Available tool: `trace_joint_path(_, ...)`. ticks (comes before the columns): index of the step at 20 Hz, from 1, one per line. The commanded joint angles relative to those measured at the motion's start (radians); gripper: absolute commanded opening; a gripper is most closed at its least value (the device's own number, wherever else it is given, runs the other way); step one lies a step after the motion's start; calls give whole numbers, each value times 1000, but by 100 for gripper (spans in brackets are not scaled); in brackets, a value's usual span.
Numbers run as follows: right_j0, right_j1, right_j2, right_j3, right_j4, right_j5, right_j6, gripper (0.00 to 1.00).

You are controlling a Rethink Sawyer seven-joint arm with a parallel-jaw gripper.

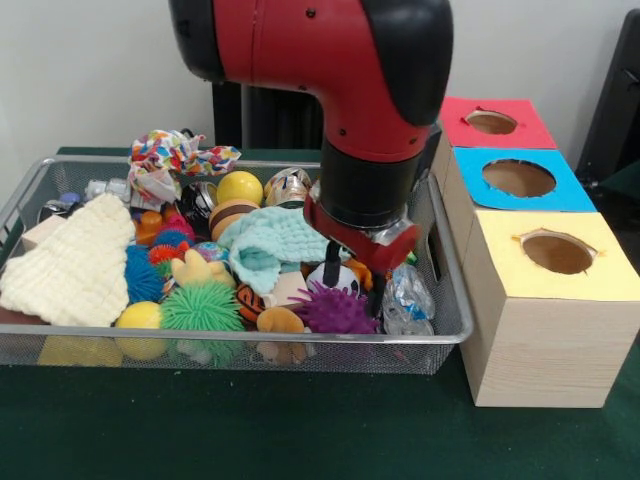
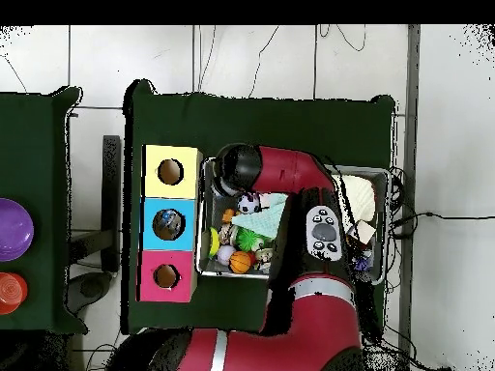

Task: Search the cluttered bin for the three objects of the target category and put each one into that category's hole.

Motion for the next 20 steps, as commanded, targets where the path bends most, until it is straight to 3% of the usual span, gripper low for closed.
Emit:
trace_joint_path(1,-54,19,70,140,-8,19,-43,100)
trace_joint_path(6,-33,26,73,74,3,75,-19,100)
trace_joint_path(20,48,-1,67,-5,37,180,36,100)
